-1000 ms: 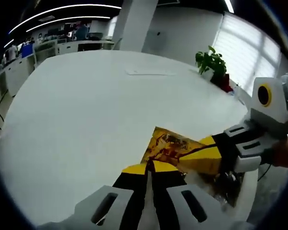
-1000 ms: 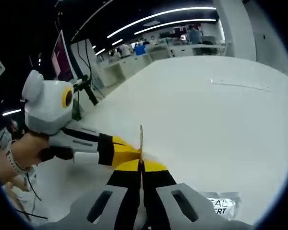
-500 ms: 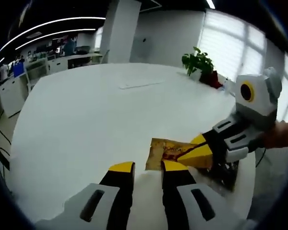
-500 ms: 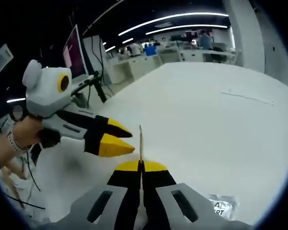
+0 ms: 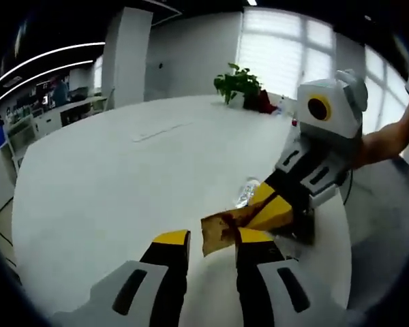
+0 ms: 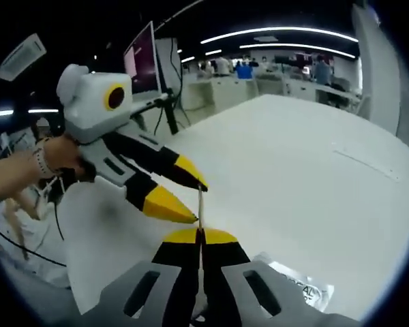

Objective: Arrange the skincare products in the storage area until every visible bottle or jar stands upright without overlapping.

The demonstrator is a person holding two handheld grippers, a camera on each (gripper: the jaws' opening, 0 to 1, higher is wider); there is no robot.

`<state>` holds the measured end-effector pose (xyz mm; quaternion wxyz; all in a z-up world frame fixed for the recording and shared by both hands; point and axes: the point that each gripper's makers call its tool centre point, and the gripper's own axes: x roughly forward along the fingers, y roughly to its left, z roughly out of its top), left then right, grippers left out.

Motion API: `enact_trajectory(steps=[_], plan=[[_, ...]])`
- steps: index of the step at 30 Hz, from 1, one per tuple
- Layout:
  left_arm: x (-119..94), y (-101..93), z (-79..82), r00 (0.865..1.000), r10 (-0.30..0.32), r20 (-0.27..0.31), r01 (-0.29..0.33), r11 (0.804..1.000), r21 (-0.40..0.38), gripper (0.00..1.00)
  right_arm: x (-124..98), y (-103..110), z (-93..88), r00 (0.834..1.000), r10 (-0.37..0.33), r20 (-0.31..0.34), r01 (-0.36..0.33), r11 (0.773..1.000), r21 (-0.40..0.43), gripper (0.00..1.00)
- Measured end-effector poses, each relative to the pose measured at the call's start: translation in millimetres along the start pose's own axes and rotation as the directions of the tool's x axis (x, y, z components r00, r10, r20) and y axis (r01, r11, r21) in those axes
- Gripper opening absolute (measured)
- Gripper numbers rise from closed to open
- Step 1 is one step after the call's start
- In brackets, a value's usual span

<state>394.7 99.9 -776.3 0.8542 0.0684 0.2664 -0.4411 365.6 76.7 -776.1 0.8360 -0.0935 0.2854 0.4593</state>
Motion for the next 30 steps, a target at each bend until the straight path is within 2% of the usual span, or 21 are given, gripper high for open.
enact_trajectory(steps=[4,6,10,14,20,23,25,26,28,30], plan=[[-2,-15.2,-2.5,0.998,-0.067,-0.015,0.068,0.995,0.074,0.23,-1,8,-5.1,0.999,0.034,-0.028,-0.036,0.996,-0.085,0.01],[-4,-21.1,-3.6,0.996,-0.089,-0.015,0.089,0.993,0.077,0.22,-5,16,-5.2,0.998,0.053,-0.024,-0.056,0.992,-0.112,0.01],[-12,-40.2,-2.6,0.984,-0.179,0.015,0.176,0.978,0.113,0.18,-14,23,-5.1,0.994,0.103,-0.025,-0.105,0.985,-0.134,0.01],[-17,-45.3,-5.2,0.979,-0.201,0.027,0.198,0.976,0.095,0.12,-14,25,-8.2,0.992,0.121,-0.041,-0.126,0.981,-0.147,0.01],[-19,-45.9,-6.8,0.980,-0.199,0.027,0.196,0.977,0.080,0.07,-16,28,-7.2,0.992,0.117,-0.037,-0.121,0.987,-0.106,0.01],[-20,-44.8,-7.3,0.979,-0.203,0.032,0.201,0.979,0.044,0.04,-15,26,-6.6,0.994,0.104,-0.035,-0.107,0.991,-0.079,0.01],[-22,-46.8,-6.7,0.975,-0.212,0.059,0.214,0.976,-0.037,0.02,-15,24,-6.9,0.994,0.103,-0.026,-0.103,0.994,-0.022,0.01],[-22,-43.7,-6.6,0.978,-0.199,0.064,0.203,0.977,-0.059,0.02,-14,23,-7.0,0.995,0.101,-0.024,-0.101,0.995,-0.011,0.01],[-20,-41.0,-7.8,0.979,-0.192,0.070,0.199,0.975,-0.101,0.02,-12,23,-8.0,0.995,0.093,-0.030,-0.094,0.996,-0.012,0.01],[-18,-39.0,-11.8,0.982,-0.180,0.053,0.185,0.974,-0.132,0.02,-10,23,-10.8,0.995,0.086,-0.042,-0.087,0.996,-0.014,0.01]])
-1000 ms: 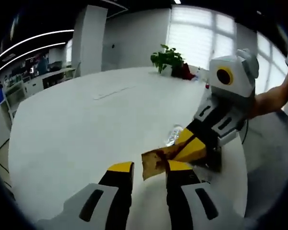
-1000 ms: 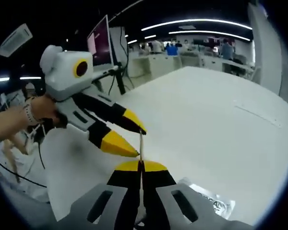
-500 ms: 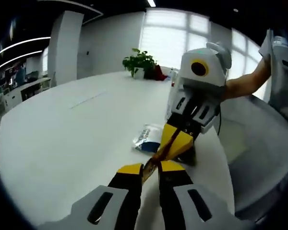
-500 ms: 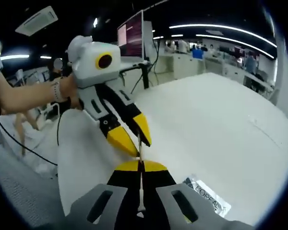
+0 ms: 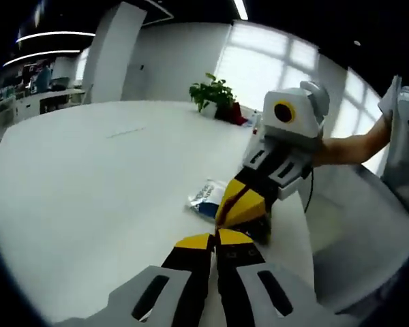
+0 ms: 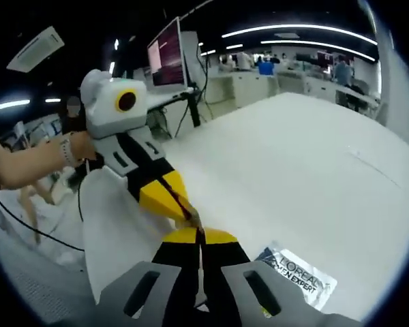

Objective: Arrange the skincare products in the storage area until every visible bottle or jar stands upright without overlapping.

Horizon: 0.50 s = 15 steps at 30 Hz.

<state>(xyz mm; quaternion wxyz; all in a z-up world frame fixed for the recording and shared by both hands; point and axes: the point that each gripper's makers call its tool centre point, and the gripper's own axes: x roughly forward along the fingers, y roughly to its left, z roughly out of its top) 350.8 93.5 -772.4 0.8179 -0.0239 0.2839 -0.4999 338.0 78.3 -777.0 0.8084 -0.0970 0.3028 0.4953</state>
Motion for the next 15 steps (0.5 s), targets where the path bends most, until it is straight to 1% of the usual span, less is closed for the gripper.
enact_trajectory(steps=[2,3,4,6,7,9,11,12,14,15], plan=[[2,0.7,-2.8,1.000,0.006,-0.018,-0.006,1.000,-0.001,0.01,6,-9,-4.1,1.000,-0.004,-0.020,0.004,1.000,0.006,0.01],[3,1.9,-5.7,0.999,0.012,-0.037,-0.013,0.999,-0.030,0.01,9,-13,-4.4,1.000,-0.004,-0.028,0.005,1.000,0.007,0.01],[4,3.0,-6.7,0.999,0.015,-0.042,-0.017,0.999,-0.047,0.01,12,-16,-4.8,0.999,-0.007,-0.033,0.008,1.000,0.007,0.01],[5,8.1,-8.9,0.998,0.026,-0.050,-0.030,0.996,-0.087,0.01,8,-18,-6.2,0.999,-0.012,-0.044,0.013,1.000,0.021,0.01],[6,9.1,-9.9,0.998,0.024,-0.054,-0.029,0.995,-0.095,0.01,11,-17,-7.7,0.999,-0.014,-0.048,0.015,1.000,0.021,0.01],[9,10.5,-11.2,0.997,0.037,-0.069,-0.043,0.995,-0.092,0.01,13,-18,-9.6,0.998,-0.022,-0.062,0.023,1.000,0.012,0.01],[12,14.9,-15.3,0.993,0.050,-0.103,-0.058,0.995,-0.081,0.01,15,-20,-12.5,0.997,-0.025,-0.079,0.025,1.000,0.007,0.01],[13,15.6,-17.3,0.991,0.055,-0.121,-0.065,0.995,-0.074,0.01,21,-20,-16.4,0.996,-0.027,-0.088,0.027,1.000,0.005,0.01],[16,18.2,-19.0,0.988,0.057,-0.140,-0.067,0.996,-0.064,0.01,20,-20,-17.0,0.995,-0.029,-0.096,0.030,1.000,0.007,0.01],[15,19.9,-17.7,0.989,0.060,-0.136,-0.069,0.996,-0.062,0.01,20,-20,-16.1,0.995,-0.032,-0.092,0.033,0.999,0.012,0.01]])
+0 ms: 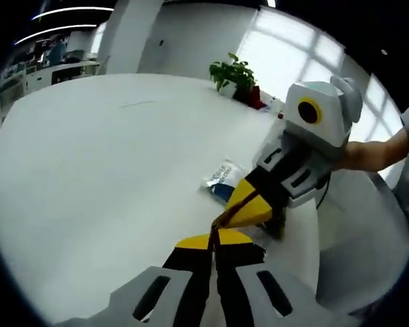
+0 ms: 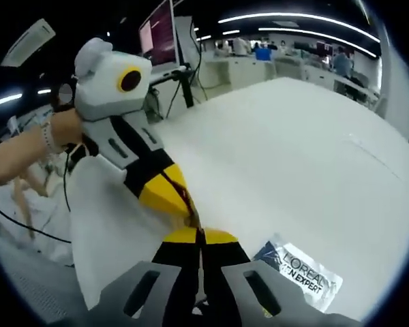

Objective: Arrange the skincare products in the storage area until every visible bottle or jar stands upright without overlapping.

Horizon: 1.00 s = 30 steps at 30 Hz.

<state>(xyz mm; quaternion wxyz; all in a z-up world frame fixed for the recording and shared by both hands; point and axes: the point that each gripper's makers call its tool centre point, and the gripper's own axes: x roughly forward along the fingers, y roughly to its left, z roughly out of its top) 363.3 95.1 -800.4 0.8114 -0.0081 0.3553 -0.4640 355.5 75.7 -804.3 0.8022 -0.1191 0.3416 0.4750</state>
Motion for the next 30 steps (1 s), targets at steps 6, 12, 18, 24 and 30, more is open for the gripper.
enact_trajectory(steps=[6,12,18,24,30], plan=[[2,2.5,2.1,1.000,0.013,-0.023,-0.013,1.000,0.003,0.01,1,-2,3.5,1.000,-0.019,0.003,0.019,1.000,-0.011,0.01],[7,5.6,4.3,0.999,-0.002,-0.054,0.003,1.000,0.030,0.00,-2,-15,1.8,0.994,-0.109,-0.003,0.108,0.986,-0.124,0.16],[16,11.9,-13.0,0.983,0.026,-0.182,-0.001,0.991,0.137,0.00,-9,-19,1.6,0.988,-0.153,0.025,0.155,0.974,-0.167,0.18],[26,9.0,-12.1,0.981,0.035,-0.192,-0.016,0.995,0.100,0.00,-5,-14,-1.4,0.989,-0.148,0.014,0.146,0.955,-0.258,0.14],[28,7.0,-12.4,0.981,0.027,-0.194,-0.010,0.996,0.090,0.00,3,-13,-11.1,0.990,-0.139,-0.001,0.135,0.963,-0.234,0.14]])
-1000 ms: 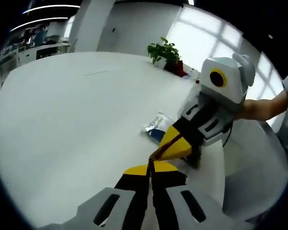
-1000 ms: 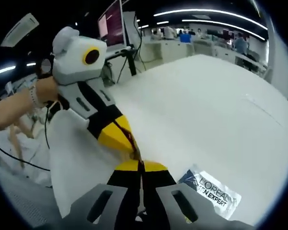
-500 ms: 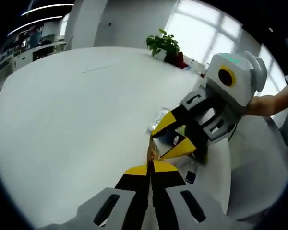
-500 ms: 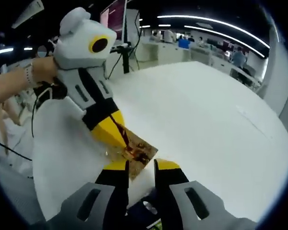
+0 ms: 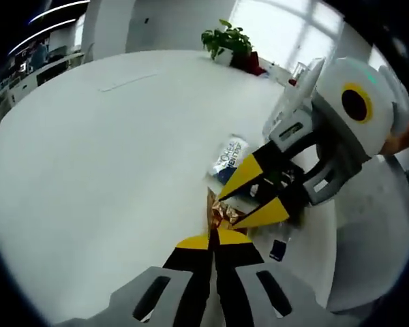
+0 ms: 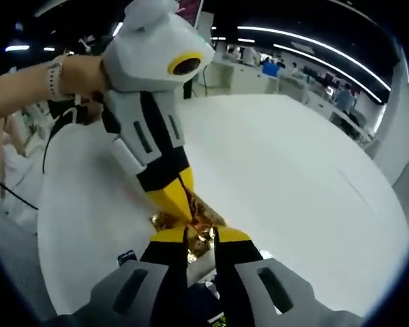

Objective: Arrange the skincare products in the storage area until every visible bottle or jar stands upright without overlapping.

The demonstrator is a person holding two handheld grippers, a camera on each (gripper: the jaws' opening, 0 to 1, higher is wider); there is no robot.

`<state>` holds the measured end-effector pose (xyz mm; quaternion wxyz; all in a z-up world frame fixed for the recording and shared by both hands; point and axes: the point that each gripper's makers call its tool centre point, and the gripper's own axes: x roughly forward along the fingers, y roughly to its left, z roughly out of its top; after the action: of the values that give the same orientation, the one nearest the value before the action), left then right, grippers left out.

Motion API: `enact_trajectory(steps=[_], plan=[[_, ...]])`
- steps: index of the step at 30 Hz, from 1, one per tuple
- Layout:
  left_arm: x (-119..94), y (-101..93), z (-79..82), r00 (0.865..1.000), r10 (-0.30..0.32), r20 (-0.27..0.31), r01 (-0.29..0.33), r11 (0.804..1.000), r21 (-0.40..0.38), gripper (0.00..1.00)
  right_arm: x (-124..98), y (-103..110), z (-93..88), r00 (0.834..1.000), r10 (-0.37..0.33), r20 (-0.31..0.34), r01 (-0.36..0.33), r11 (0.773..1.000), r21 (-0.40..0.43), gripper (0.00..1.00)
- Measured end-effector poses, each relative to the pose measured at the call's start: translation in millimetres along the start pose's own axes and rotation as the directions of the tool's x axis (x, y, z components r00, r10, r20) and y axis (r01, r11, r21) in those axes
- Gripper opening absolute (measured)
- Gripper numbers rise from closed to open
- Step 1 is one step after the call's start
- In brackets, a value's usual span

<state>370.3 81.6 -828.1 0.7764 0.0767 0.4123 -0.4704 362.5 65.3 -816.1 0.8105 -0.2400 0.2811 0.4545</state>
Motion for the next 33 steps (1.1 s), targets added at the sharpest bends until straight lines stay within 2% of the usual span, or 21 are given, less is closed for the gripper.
enact_trajectory(steps=[8,18,24,26,31,33], plan=[[5,-11.4,-0.8,1.000,-0.001,-0.023,0.002,0.999,0.033,0.01,4,0,-10.4,1.000,0.000,-0.023,0.000,1.000,0.013,0.15],[8,-9.7,2.3,1.000,0.001,-0.021,0.000,0.999,0.035,0.01,8,-4,-12.1,1.000,0.003,-0.029,-0.002,1.000,0.025,0.15],[7,-8.5,3.3,1.000,0.006,-0.014,-0.006,0.999,0.033,0.03,10,-11,-15.6,0.998,0.036,-0.059,-0.030,0.995,0.093,0.15],[6,-4.6,3.2,1.000,0.021,-0.012,-0.020,1.000,0.020,0.08,9,-10,-16.8,0.996,0.038,-0.078,-0.031,0.995,0.093,0.16],[-4,-0.5,3.5,0.999,0.045,-0.003,-0.044,0.998,0.045,0.12,8,-7,-17.6,0.996,0.037,-0.087,-0.029,0.995,0.093,0.18],[-12,3.7,10.9,0.997,0.073,0.040,-0.075,0.996,0.053,0.13,7,-5,-17.4,0.996,0.037,-0.085,-0.028,0.995,0.093,0.18]])
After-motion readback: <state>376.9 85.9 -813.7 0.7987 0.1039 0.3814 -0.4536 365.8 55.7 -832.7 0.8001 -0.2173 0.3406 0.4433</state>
